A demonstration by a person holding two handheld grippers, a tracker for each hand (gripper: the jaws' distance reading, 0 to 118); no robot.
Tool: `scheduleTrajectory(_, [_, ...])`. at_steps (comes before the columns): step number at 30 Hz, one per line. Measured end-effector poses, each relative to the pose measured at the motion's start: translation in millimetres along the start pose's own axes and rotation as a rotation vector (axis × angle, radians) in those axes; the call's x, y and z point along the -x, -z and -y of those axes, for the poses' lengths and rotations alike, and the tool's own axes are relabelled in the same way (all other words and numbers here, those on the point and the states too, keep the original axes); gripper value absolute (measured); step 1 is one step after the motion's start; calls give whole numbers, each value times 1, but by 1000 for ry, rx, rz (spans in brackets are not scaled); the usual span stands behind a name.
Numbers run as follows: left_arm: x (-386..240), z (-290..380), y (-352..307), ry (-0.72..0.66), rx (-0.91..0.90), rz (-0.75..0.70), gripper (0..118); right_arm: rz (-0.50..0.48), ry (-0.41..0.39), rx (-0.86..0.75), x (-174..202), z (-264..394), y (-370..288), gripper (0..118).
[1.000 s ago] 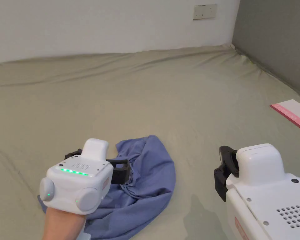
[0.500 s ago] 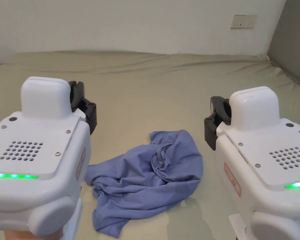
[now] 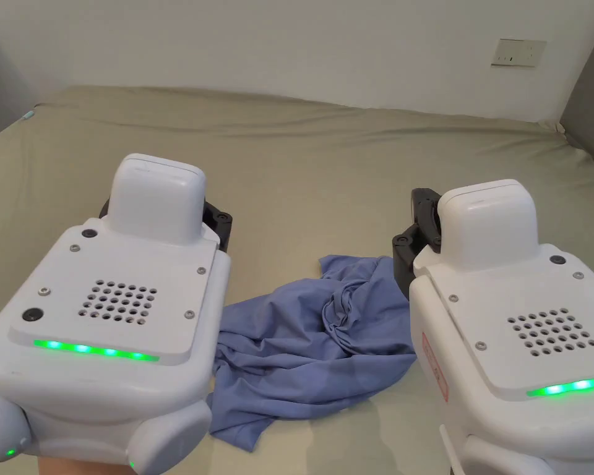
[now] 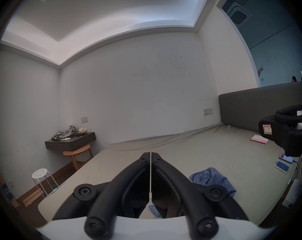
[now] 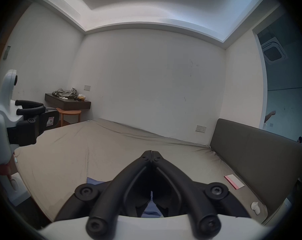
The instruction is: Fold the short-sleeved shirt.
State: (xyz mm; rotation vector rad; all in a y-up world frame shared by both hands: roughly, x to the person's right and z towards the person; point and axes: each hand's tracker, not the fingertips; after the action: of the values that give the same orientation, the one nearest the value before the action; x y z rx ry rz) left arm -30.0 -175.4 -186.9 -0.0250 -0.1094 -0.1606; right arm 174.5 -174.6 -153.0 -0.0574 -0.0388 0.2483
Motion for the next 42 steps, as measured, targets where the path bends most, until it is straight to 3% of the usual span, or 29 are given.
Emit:
scheduleTrajectory(5, [2,15,16,-33,98,43,0,4,5,19,-8,10,5,0])
scheduleTrajectory(9, [3,74,53,-108,383,177,0,0,15,49,-15,23,10,0])
scheduleTrajectory(16, [-17,189,88,-129,744,192,4,18,16,138,-33,59,20,0])
scheduleTrajectory(17, [-20,201,93,-122,783,194,15,22,20,153,-36,65,21,0])
scheduleTrajectory(18, [-22,210,97,-131,812,196,39,23,24,167,-40,69,23,0])
scheduleTrajectory(19, [-25,220,101,-146,847,189,83,25,29,180,-44,74,24,0])
scheduleTrajectory(20, [-26,231,105,-162,881,181,108,32,31,189,-45,78,24,0])
scheduleTrajectory(21, [-28,241,110,-171,905,173,116,40,33,199,-48,82,23,0])
scheduleTrajectory(27, [-50,276,126,-90,967,156,113,61,30,270,-60,104,25,0])
scheduleTrajectory(29, [-51,275,123,-125,937,168,101,64,27,289,-62,109,27,0])
scheduleTrajectory(33, [-52,254,113,-129,846,181,59,53,7,335,-64,118,37,0])
scheduleTrajectory(34, [-53,251,113,-108,854,191,2,45,0,346,-65,120,42,0])
scheduleTrajectory(40, [-22,210,90,-143,735,209,2,-22,32,446,-74,135,95,4])
scheduleTrajectory(41, [-14,204,86,-147,722,209,2,-23,29,464,-75,140,109,15])
scheduleTrajectory(42, [-7,197,81,-160,695,206,2,-43,29,521,-78,147,128,34])
